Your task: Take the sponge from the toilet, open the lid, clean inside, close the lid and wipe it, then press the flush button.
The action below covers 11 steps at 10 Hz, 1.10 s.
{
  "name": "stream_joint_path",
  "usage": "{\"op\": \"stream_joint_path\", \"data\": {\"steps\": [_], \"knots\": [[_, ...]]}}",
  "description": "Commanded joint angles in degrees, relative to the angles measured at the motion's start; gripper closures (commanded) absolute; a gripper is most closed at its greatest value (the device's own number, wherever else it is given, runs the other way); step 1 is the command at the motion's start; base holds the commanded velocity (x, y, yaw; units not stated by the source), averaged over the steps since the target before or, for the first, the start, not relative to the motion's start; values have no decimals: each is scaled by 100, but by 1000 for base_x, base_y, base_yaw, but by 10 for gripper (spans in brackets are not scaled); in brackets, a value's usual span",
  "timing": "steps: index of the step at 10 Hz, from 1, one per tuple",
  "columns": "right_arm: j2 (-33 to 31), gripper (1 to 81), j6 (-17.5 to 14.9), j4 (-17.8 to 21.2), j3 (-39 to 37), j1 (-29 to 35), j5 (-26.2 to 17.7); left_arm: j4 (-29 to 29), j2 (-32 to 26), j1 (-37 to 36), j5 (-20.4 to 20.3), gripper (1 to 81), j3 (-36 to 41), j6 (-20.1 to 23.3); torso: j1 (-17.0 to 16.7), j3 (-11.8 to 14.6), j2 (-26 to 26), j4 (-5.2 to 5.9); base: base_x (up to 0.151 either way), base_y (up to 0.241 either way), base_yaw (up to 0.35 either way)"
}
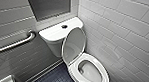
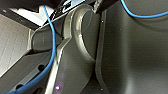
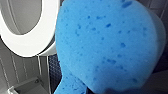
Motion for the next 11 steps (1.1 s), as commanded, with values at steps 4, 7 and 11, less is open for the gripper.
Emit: {"op": "stream_joint_path", "data": {"steps": [4,7,11], "knots": [[-96,811,-10,-222,10,334,-481,-23,-213,217,-78,10,110,16,-397,0,619,0,0,0,0],[63,811,-19,-221,-149,299,-533,-23,-240,200,-113,10,110,16,-356,260,571,0,0,0,0],[177,811,-19,-722,-342,-166,-454,-23,-390,59,-122,10,136,-28,-463,384,761,0,0,0,0]]}}
